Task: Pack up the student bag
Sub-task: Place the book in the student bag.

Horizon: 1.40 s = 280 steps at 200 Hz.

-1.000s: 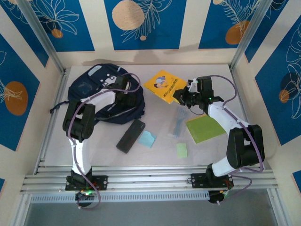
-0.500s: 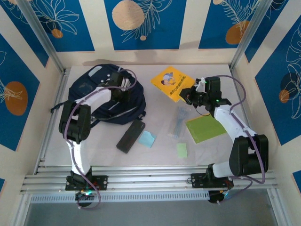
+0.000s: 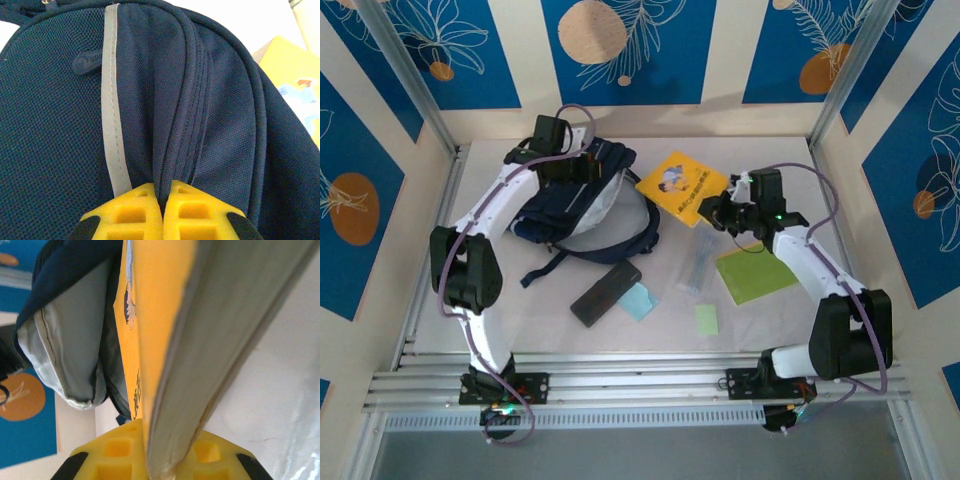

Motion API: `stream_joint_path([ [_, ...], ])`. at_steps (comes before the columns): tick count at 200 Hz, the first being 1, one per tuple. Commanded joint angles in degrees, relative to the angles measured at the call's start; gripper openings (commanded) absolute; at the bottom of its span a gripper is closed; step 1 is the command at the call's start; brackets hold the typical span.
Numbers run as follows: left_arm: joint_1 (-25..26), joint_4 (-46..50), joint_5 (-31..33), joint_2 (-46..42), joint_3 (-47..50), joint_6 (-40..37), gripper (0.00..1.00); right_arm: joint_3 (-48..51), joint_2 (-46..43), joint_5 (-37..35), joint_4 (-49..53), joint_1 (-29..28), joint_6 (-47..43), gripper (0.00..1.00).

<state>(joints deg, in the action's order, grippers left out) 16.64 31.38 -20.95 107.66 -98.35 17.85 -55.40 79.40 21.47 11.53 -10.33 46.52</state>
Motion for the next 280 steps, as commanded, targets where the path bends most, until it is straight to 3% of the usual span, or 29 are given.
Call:
stream_joint_path([
  [1, -0.82, -5.5, -7.13, -3.63, -2.13, 3.13, 0.0, -4.0, 4.77, 2.88, -7.15, -5.6, 0.07, 0.0],
  [63, -1.6, -12.96, -7.89, -6.01, 1.76, 8.05, 0.0, -20.61, 30.08, 6.92, -25.43, -18.23, 9.32, 0.0],
  [100, -2.23, -16.1, -8.01, -7.05, 4.77, 9.69, 0.0, -35.57, 45.03, 1.49, -22.6, -22.13, 14.4, 0.0],
  [124, -3.57, -19.86, -7.23, -7.89, 8.15, 11.51, 0.0, -37.9, 48.57, 2.83, -25.87, -22.19, 18.4, 0.18],
  [144, -4.82, -22.77, -7.59, -7.89, 10.62, 13.14, 0.0, -36.52, 45.99, 2.01, -21.69, -21.87, 15.5, 0.38],
  [166, -5.3, -24.1, -6.92, -7.81, 12.31, 13.2, 0.0, -30.12, 39.27, 1.2, -17.95, -20.52, 12.71, 0.49],
  [212, -5.35, -26.43, -5.17, -7.3, 15.06, 12.9, 0.0, -13.69, 19.99, -4.65, -1.41, -14.98, 4.67, 0.6],
  [255, -4.69, -26.47, -2.04, -7.33, 19.35, 11.32, 0.0, -7.67, 7.47, -20.29, 22.21, -6.19, -1.1, 0.72],
  [264, -4.35, -26.05, -0.75, -7.78, 20.45, 10.61, 0.13, -6.68, 5.82, -24.25, 26.08, -4.12, -1.26, 0.76],
  [280, -3.61, -25.38, 1.93, -8.99, 22.37, 9.31, 0.51, -3.96, 3.15, -28.6, 30.26, 0.75, -0.87, 0.8],
])
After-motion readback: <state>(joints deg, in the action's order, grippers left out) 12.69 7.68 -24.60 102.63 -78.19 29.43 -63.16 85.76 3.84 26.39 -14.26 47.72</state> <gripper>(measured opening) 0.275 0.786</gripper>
